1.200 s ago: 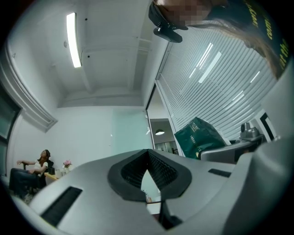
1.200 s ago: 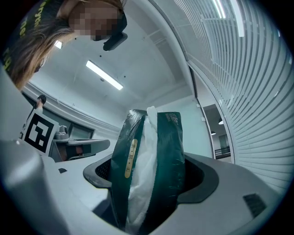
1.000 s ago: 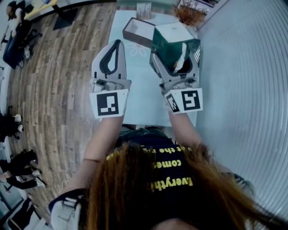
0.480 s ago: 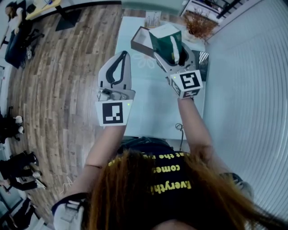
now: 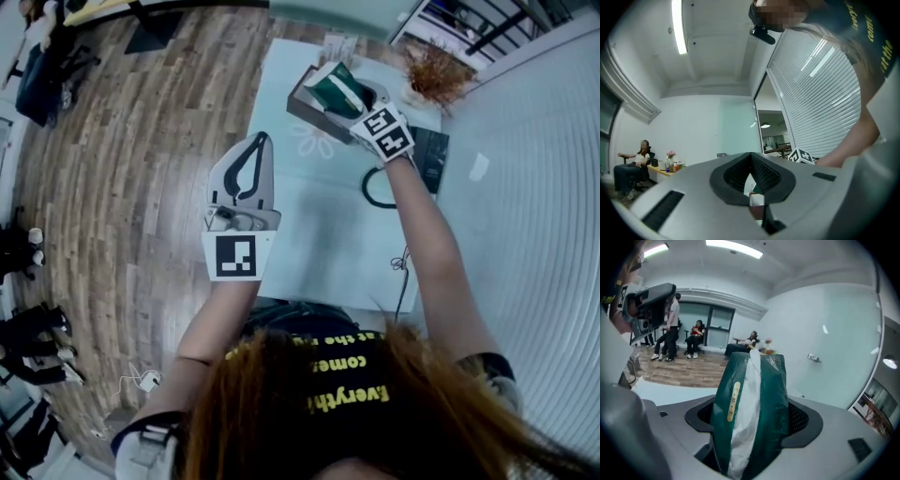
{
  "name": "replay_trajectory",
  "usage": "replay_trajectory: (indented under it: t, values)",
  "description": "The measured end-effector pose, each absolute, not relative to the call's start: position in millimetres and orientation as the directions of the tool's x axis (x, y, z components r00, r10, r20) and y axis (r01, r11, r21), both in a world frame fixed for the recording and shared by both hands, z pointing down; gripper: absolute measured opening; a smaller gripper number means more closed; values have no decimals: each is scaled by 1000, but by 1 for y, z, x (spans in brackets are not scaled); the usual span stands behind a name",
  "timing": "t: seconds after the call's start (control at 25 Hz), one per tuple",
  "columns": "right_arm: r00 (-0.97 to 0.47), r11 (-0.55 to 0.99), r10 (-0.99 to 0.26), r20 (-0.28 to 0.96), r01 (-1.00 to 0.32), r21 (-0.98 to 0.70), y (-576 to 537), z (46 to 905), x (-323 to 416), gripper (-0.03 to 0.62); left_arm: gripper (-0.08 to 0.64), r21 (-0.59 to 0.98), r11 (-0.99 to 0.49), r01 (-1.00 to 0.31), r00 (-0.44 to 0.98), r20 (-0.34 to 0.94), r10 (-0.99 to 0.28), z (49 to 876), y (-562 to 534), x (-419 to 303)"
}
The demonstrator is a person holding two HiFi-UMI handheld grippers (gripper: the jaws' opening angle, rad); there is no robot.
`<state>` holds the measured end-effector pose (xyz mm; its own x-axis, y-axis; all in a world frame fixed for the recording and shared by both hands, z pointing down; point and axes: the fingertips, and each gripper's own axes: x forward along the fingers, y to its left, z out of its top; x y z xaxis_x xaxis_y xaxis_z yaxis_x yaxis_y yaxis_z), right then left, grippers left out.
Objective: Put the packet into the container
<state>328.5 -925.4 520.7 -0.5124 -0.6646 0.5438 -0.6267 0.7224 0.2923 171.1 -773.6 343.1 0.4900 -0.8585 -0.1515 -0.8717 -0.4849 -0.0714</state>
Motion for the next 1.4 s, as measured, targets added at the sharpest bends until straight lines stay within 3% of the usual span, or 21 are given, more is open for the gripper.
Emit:
replay_trajectory:
  t: [0.28,0.48,0.72,0.96,1.16,1.24,1.32,1.4]
  values:
    - [-517,840,-477,711,-505,196,-962,561,332,377,2,-67,-489,-870,493,-124,-861,356,-773,167]
    - [-442,884,-395,806,-421,202,-970,591,333,377,2,-63,-480,-875,484,-114,-867,361,-774,162]
    - [-437,903,-327,838,-408,139,-969,607,325,380,2,-62,-471,-880,475,-86,-876,368,-776,152]
    - [-457,897,-340,822,-421,137,-976,608,325,420,2,-87,-441,-893,448,-97,-889,366,-786,139]
    - [-457,903,-343,821,-399,156,-968,601,323,412,2,-82,-436,-896,443,-114,-889,362,-788,137]
    - [-456,907,-344,821,-386,166,-964,598,322,365,2,-82,-440,-894,447,-112,-887,363,-787,138]
    - [-446,906,-359,820,-378,191,-962,594,320,203,2,-83,-443,-893,449,-108,-887,364,-786,139]
    - [-445,897,-378,812,-394,201,-961,591,319,117,2,-85,-444,-892,451,-112,-885,363,-785,139]
